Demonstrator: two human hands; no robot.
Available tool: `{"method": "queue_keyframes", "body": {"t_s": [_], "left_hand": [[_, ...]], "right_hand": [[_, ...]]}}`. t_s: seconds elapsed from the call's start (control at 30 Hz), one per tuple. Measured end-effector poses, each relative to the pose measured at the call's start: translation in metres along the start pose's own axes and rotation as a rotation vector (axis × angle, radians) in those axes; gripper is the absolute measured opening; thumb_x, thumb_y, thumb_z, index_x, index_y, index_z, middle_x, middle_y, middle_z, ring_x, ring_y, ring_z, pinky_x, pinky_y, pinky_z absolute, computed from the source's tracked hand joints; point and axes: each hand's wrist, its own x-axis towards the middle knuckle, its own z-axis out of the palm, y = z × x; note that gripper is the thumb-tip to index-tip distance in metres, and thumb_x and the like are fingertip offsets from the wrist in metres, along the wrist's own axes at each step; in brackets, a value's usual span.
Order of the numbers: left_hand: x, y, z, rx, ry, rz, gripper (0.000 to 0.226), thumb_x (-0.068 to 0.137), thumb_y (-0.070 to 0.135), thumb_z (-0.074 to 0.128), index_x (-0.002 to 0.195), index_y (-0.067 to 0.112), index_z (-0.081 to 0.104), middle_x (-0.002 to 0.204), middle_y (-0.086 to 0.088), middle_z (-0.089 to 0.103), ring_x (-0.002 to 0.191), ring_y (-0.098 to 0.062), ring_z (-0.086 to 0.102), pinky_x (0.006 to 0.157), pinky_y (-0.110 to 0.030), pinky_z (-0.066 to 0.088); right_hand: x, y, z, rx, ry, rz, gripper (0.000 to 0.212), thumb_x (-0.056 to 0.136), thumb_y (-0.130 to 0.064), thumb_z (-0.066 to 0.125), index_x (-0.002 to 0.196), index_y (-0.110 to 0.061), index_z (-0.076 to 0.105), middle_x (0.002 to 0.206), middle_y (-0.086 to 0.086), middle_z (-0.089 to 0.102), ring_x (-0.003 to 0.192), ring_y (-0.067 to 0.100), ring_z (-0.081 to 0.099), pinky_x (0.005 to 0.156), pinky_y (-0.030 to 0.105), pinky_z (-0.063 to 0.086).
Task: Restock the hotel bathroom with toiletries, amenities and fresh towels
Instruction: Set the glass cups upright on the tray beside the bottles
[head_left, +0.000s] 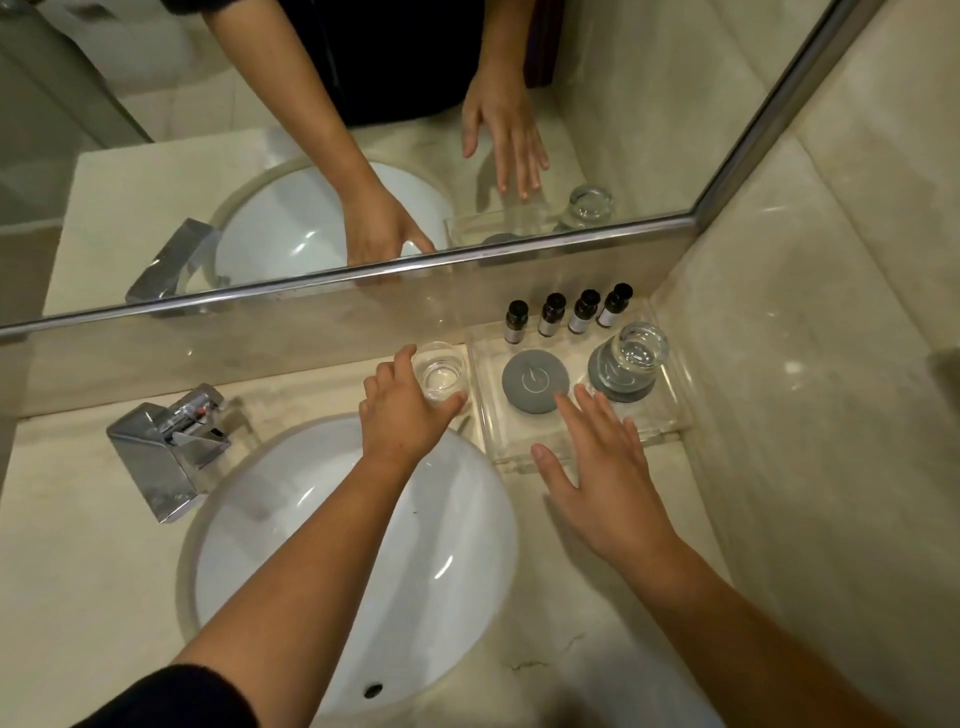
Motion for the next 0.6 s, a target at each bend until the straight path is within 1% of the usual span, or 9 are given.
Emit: {"method": "queue_keyframes", "body": {"t_s": [0.07,0.17,0.27,0.33,0.37,0.4,0.47,0.53,0.6], "left_hand": [[0.004,0.000,0.001,-0.010,-0.005,-0.002,0.088,0.081,0.062,0.076,0.152,0.028,0.036,0.146,-0.007,0.052,0.132,-0.032,0.045,0.105,-0.048,0.044],[0.004,-0.001,-0.002,-0.034,0.018,-0.003,0.084,0.079,0.061,0.078,0.147,0.027,0.042,0.139,-0.006,0.058,0.127,-0.031,0.048,0.102,-0.046,0.044],[-0.004,-0.007,-0.007,-0.088,0.061,0.007,0.082,0.076,0.059,0.081,0.143,0.026,0.046,0.132,-0.003,0.061,0.123,-0.029,0.051,0.100,-0.045,0.046],[-0.012,-0.012,-0.013,-0.177,0.074,-0.011,0.081,0.074,0.059,0.082,0.141,0.028,0.048,0.126,0.000,0.062,0.119,-0.025,0.053,0.098,-0.044,0.050],[-0.017,-0.013,-0.018,-0.241,0.077,-0.029,0.080,0.073,0.060,0.082,0.139,0.029,0.049,0.123,0.003,0.062,0.116,-0.022,0.056,0.095,-0.042,0.052],[-0.023,-0.014,-0.023,-0.313,0.076,-0.053,0.079,0.073,0.059,0.083,0.138,0.030,0.050,0.121,0.006,0.062,0.112,-0.019,0.058,0.090,-0.037,0.053],[-0.039,-0.009,-0.036,-0.441,0.048,-0.112,0.073,0.076,0.055,0.084,0.137,0.033,0.051,0.117,0.010,0.062,0.102,-0.013,0.061,0.078,-0.024,0.049],[-0.054,-0.004,-0.044,-0.558,-0.005,-0.156,0.067,0.079,0.055,0.084,0.135,0.037,0.052,0.113,0.013,0.063,0.098,-0.012,0.062,0.075,-0.023,0.047],[-0.067,0.001,-0.049,-0.705,-0.076,-0.203,0.062,0.080,0.056,0.083,0.132,0.039,0.054,0.113,0.011,0.065,0.095,-0.013,0.064,0.075,-0.028,0.049]], "right_hand": [[-0.002,0.001,-0.001,0.024,-0.002,0.013,0.068,0.102,-0.061,0.035,0.162,-0.033,0.021,0.172,-0.008,0.010,0.158,0.008,-0.004,0.129,0.040,-0.001],[-0.007,0.000,-0.002,0.053,0.016,0.022,0.066,0.103,-0.057,0.040,0.161,-0.032,0.024,0.172,-0.006,0.013,0.159,0.010,-0.001,0.129,0.040,0.001],[-0.012,0.003,-0.002,0.089,0.030,0.029,0.065,0.103,-0.054,0.047,0.161,-0.032,0.028,0.171,-0.006,0.017,0.159,0.011,0.003,0.129,0.044,0.009],[-0.014,0.006,-0.001,0.135,0.037,0.042,0.066,0.101,-0.052,0.053,0.160,-0.031,0.032,0.170,-0.006,0.020,0.158,0.010,0.005,0.128,0.045,0.016],[-0.015,0.007,-0.001,0.160,0.035,0.051,0.066,0.100,-0.051,0.055,0.159,-0.031,0.033,0.170,-0.007,0.021,0.158,0.009,0.007,0.128,0.043,0.018],[-0.017,0.007,-0.001,0.185,0.028,0.061,0.067,0.099,-0.050,0.058,0.158,-0.031,0.035,0.170,-0.007,0.022,0.158,0.008,0.008,0.128,0.039,0.018],[-0.020,0.006,-0.003,0.235,0.017,0.080,0.068,0.096,-0.048,0.064,0.156,-0.033,0.038,0.168,-0.009,0.024,0.156,0.007,0.013,0.125,0.029,0.018],[-0.023,0.004,-0.004,0.303,0.010,0.111,0.070,0.092,-0.047,0.070,0.154,-0.036,0.040,0.165,-0.011,0.030,0.153,0.005,0.023,0.119,0.022,0.021],[-0.024,0.000,-0.005,0.405,-0.008,0.161,0.072,0.088,-0.047,0.076,0.152,-0.040,0.042,0.157,-0.019,0.039,0.146,0.003,0.034,0.118,0.023,0.027]]}}
